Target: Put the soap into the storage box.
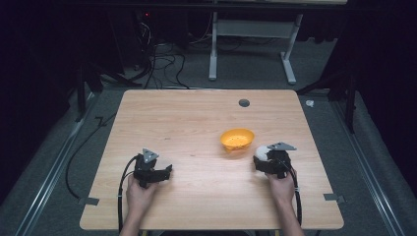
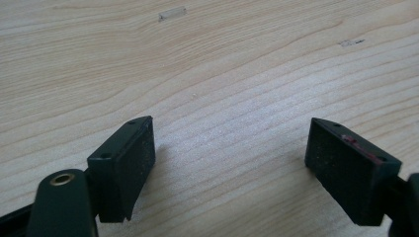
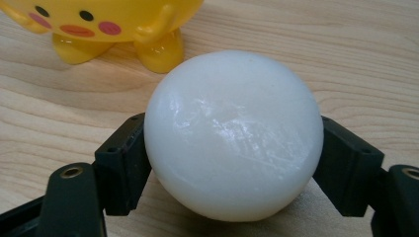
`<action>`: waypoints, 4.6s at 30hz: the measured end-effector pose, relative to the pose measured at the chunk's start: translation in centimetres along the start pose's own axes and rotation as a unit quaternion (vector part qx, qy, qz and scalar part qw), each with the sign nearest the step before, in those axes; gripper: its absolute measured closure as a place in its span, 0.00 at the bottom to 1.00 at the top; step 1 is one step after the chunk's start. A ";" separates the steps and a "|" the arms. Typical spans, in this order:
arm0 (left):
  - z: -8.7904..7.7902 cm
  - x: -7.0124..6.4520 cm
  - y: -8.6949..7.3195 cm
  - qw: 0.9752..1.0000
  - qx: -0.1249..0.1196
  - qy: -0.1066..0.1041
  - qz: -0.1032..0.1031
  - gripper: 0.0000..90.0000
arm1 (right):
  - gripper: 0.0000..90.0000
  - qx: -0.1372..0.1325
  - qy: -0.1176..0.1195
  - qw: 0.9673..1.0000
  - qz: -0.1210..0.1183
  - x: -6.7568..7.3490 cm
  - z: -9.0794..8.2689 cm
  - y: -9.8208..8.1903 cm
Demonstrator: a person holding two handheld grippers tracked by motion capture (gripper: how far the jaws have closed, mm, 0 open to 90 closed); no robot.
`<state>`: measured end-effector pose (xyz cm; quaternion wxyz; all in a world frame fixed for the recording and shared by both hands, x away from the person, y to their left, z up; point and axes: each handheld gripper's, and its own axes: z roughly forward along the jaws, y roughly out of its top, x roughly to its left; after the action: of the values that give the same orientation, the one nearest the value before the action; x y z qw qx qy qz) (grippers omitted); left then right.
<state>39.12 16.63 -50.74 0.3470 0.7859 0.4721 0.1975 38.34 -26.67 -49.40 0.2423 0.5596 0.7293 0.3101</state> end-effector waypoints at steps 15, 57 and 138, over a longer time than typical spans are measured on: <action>0.0 0.0 0.0 1.000 0.000 0.000 0.000 0.22 | 0.27 -0.006 0.020 1.000 -0.003 0.7 -1.0 0.7; 0.0 0.0 0.0 1.000 0.001 0.000 0.000 0.22 | 0.28 -0.035 0.071 0.996 -0.039 3.3 -3.1 3.8; 0.0 0.1 0.0 1.000 -0.001 -0.003 -0.002 0.22 | 0.28 0.002 0.081 0.995 -0.058 5.9 1.6 10.0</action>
<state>39.13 16.70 -50.74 0.3494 0.7854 0.4724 0.1949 44.64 -18.89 -43.27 0.1984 0.4898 0.7786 0.3385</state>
